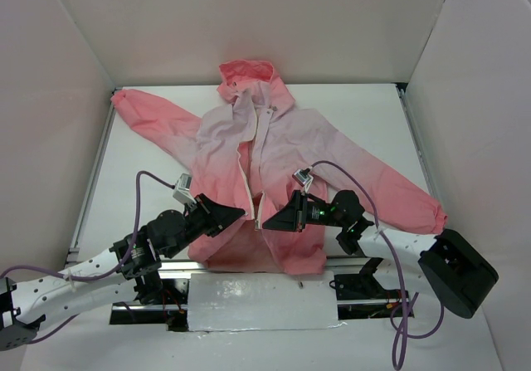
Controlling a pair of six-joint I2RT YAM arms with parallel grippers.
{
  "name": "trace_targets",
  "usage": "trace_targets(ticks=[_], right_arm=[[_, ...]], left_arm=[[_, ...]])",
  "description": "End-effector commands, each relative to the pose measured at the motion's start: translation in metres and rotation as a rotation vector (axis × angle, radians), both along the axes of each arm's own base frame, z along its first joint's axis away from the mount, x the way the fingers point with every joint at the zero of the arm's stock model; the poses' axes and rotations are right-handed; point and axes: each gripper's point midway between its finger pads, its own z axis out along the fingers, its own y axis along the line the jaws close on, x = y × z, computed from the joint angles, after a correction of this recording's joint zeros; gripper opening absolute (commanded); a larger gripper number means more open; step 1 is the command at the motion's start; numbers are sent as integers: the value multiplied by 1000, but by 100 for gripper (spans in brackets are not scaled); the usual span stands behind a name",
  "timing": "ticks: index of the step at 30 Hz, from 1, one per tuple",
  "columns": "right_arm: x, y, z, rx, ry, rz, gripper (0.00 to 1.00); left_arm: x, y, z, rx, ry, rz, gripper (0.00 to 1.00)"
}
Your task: Zip up the jacket
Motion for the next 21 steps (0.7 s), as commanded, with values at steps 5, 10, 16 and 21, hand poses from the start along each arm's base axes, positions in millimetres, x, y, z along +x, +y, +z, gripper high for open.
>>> trace_targets(ticks=[5,10,16,21], right_arm=[[6,5,25,61,-94,8,0],[7,5,28,72,-98,4,0],[10,5,27,69,-96,-4,0],[14,2,30,79,-99,-21,0]], left_arm=[[-1,-4,34,-92,-29,-11,0],[-2,-4,32,-96,-23,-16,0],[-3,-5,33,-97,-25,-22,0],[-3,-5,32,-97,-26,-24,0]])
